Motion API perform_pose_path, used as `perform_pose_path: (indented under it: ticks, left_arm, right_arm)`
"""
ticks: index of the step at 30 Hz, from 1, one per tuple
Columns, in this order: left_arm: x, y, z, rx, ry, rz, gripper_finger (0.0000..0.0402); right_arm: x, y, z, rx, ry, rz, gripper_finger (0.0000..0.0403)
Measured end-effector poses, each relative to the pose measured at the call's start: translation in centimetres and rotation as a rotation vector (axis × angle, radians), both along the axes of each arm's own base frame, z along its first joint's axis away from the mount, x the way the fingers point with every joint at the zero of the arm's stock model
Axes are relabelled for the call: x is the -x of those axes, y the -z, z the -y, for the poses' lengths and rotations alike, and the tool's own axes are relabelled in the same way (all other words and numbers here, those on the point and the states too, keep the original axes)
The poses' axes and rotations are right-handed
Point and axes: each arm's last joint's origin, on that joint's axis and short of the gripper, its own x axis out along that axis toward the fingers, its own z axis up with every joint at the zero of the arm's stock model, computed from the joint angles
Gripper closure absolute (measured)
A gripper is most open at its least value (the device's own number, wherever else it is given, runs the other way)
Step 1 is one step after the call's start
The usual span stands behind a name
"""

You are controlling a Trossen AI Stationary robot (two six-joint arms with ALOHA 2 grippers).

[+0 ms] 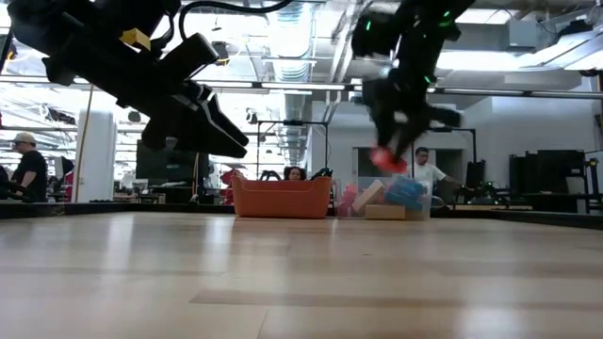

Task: Sort blocks by size
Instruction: Put the top orange game piece into the transparent bin

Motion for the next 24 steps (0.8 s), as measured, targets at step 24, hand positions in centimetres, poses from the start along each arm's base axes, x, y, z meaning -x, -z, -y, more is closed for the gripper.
perform_pose_path:
  ticks: [24]
  left_arm:
    - [-0.3, -0.6, -0.1, 0.017, -0.010, 0.073, 0.0148]
  right_arm:
    - [-0.5, 1.8, 11.9, -0.249, 0.679, 0.404, 0.0190]
